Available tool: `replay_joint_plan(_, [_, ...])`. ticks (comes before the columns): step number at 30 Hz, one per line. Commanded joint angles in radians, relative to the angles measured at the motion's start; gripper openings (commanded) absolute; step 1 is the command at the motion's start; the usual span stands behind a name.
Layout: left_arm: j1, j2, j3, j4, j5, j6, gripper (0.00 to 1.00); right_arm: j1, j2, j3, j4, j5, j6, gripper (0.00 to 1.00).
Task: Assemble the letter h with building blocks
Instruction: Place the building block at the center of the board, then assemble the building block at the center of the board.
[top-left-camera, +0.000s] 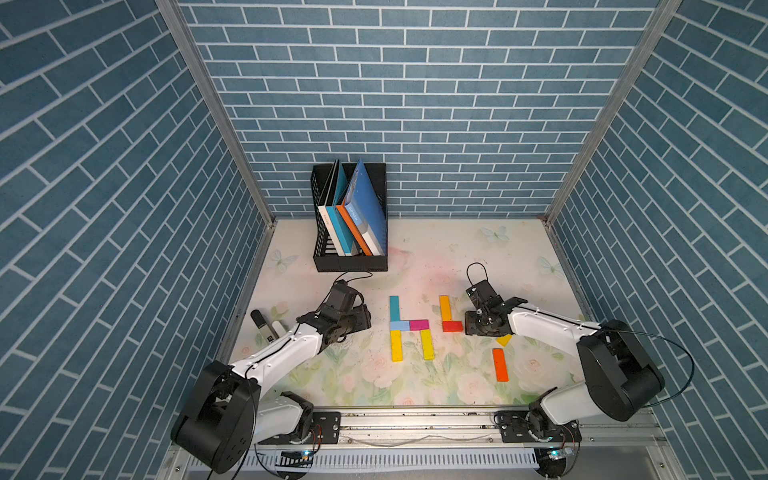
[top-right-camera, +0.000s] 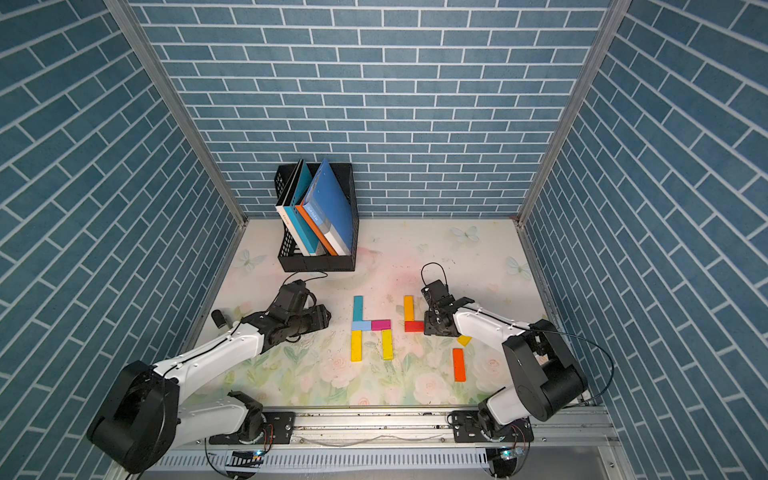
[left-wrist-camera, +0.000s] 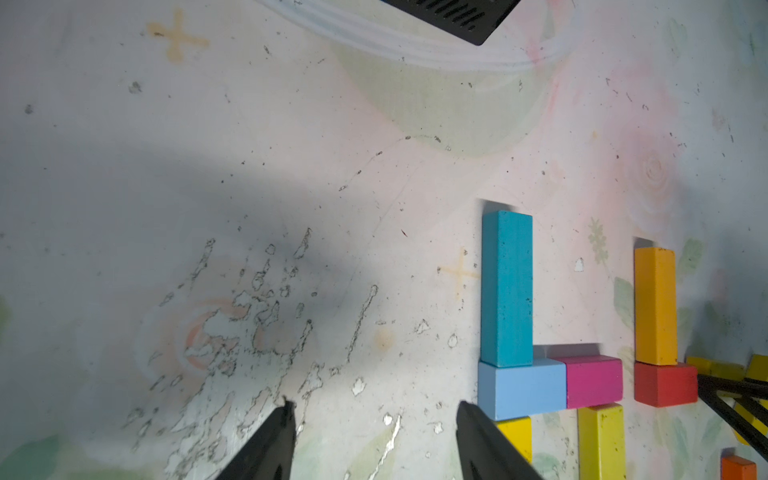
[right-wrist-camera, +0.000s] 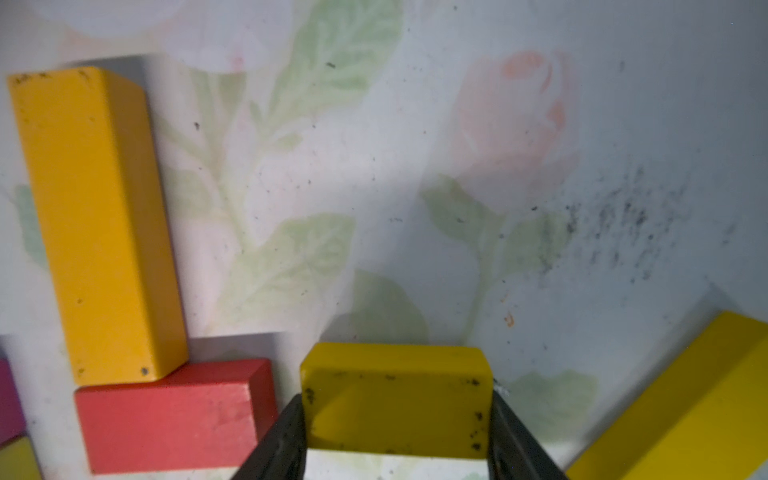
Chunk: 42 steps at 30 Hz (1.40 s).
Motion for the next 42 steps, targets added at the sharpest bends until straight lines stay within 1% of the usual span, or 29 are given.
replay_joint_plan(1, [-0.004, 0.01, 0.001, -0.001, -0.014, 0.008, 0.67, -0.005, 0.008, 0.003, -0.036, 0.003, -0.026, 0.68])
replay_joint_plan(3, [-0.005, 0.01, 0.002, 0.0, -0.013, 0.008, 0.67, -0.012, -0.021, 0.007, -0.05, -0.004, -0.017, 0.75])
replay_joint_plan(6, [-0.004, 0.011, 0.001, 0.001, -0.009, 0.009, 0.67, -0.034, -0.054, 0.032, -0.082, -0.006, -0.004, 0.82])
replay_joint_plan(9, [-0.004, 0.006, 0.002, -0.003, -0.013, 0.011, 0.67, -0.052, -0.073, 0.074, -0.113, -0.011, 0.012, 0.86])
replay_joint_plan(11, [-0.003, 0.004, 0.002, -0.003, -0.013, 0.012, 0.67, -0.063, -0.074, 0.092, -0.118, -0.022, 0.032, 0.86])
replay_joint_plan(13, [-0.004, 0.005, 0.003, -0.001, -0.013, 0.014, 0.67, -0.075, -0.062, 0.101, -0.115, -0.02, 0.063, 0.84])
replay_joint_plan(15, [-0.003, 0.007, 0.002, 0.003, -0.011, 0.013, 0.67, -0.09, -0.045, 0.101, -0.108, -0.002, 0.105, 0.79])
replay_joint_plan(17, [-0.004, 0.01, 0.001, 0.007, -0.01, 0.013, 0.67, -0.108, -0.031, 0.088, -0.083, -0.006, 0.144, 0.65])
replay_joint_plan(18, [-0.004, 0.01, -0.001, 0.008, -0.009, 0.014, 0.67, -0.114, -0.025, 0.075, -0.061, -0.018, 0.16, 0.62])
replay_joint_plan(20, [-0.004, 0.011, -0.001, 0.006, -0.006, 0.015, 0.67, -0.121, -0.011, 0.063, -0.031, -0.033, 0.18, 0.62])
replay_joint_plan(21, [-0.004, 0.011, 0.0, 0.006, -0.004, 0.016, 0.67, -0.121, -0.001, 0.063, -0.028, -0.032, 0.187, 0.64])
replay_joint_plan(22, [-0.003, 0.01, -0.002, 0.007, -0.007, 0.016, 0.67, -0.121, 0.008, 0.059, -0.024, -0.029, 0.193, 0.7])
replay_joint_plan(24, [-0.004, 0.008, -0.004, 0.009, -0.007, 0.016, 0.67, -0.121, 0.017, 0.049, 0.0, -0.04, 0.195, 0.77])
replay_joint_plan(26, [-0.004, 0.009, -0.003, 0.012, -0.005, 0.016, 0.67, -0.121, 0.031, 0.047, 0.024, -0.062, 0.19, 0.77])
replay_joint_plan(28, [-0.004, 0.011, -0.005, 0.013, -0.004, 0.015, 0.67, -0.121, 0.04, 0.042, 0.052, -0.089, 0.177, 0.74])
replay_joint_plan(32, [-0.003, 0.011, -0.008, 0.018, -0.002, 0.012, 0.67, -0.12, 0.053, 0.044, 0.065, -0.114, 0.171, 0.61])
replay_joint_plan(42, [-0.004, 0.018, -0.012, 0.024, -0.001, 0.011, 0.67, -0.111, 0.055, 0.022, 0.096, -0.136, 0.179, 0.56])
